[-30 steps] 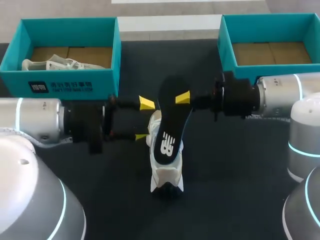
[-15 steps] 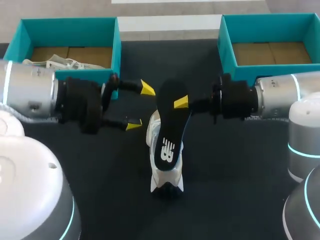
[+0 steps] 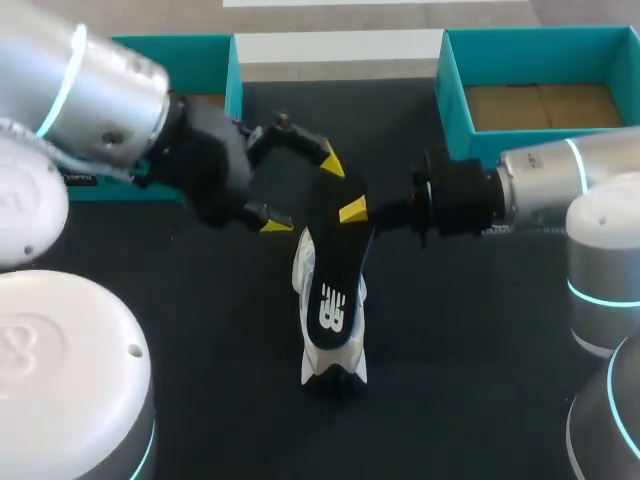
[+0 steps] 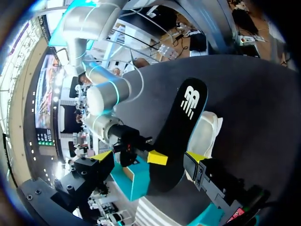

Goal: Take the shoe out of the shoebox, open the shoe tongue, remove and reinsert the insole, then place the shoe into the shoebox

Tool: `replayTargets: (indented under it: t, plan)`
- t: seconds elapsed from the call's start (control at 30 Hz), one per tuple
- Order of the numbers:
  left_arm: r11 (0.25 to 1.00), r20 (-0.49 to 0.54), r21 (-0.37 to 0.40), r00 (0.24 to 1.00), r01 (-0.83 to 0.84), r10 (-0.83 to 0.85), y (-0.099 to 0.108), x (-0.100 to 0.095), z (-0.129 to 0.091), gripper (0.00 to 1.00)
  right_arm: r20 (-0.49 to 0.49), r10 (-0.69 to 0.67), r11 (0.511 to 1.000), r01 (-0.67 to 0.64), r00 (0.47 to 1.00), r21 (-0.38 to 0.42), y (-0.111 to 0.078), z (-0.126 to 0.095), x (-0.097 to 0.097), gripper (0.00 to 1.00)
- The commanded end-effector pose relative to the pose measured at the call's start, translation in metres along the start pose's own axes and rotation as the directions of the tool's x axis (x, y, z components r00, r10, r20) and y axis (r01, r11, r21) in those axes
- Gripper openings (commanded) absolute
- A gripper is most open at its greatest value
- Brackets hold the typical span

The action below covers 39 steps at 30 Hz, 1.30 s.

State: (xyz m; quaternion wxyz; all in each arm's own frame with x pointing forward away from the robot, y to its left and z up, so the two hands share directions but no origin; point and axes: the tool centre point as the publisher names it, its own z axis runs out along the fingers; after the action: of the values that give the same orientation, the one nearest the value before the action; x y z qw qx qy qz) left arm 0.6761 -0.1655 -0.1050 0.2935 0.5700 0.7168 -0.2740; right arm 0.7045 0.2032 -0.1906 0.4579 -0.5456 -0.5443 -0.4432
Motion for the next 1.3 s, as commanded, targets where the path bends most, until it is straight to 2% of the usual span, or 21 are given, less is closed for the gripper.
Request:
replayTargets:
  t: [0.03, 0.33, 0.63, 1.3]
  plan:
    - [0.997, -0.483, 0.036, 0.872, -0.071, 0.079, 0.007, -0.011, 0.007, 1.00, 0.004, -0.005, 1.000, 0.005, 1.000, -0.006, 0.001, 0.001, 0.001, 0.00]
    - [0.985, -0.575, 0.095, 0.800, -0.143, 0.172, 0.012, -0.017, 0.003, 1.00, 0.004, -0.003, 1.000, 0.003, 1.000, -0.008, 0.005, 0.003, -0.003, 0.00]
    - [0.981, -0.651, 0.081, 0.737, -0.174, 0.184, 0.017, -0.017, 0.001, 1.00, 0.002, 0.000, 1.000, 0.000, 1.000, -0.002, 0.010, 0.006, -0.004, 0.00]
    - [0.983, -0.665, 0.081, 0.726, -0.162, 0.175, 0.023, -0.015, -0.002, 1.00, 0.007, -0.001, 1.000, 0.001, 1.000, 0.005, 0.014, 0.010, -0.004, 0.00]
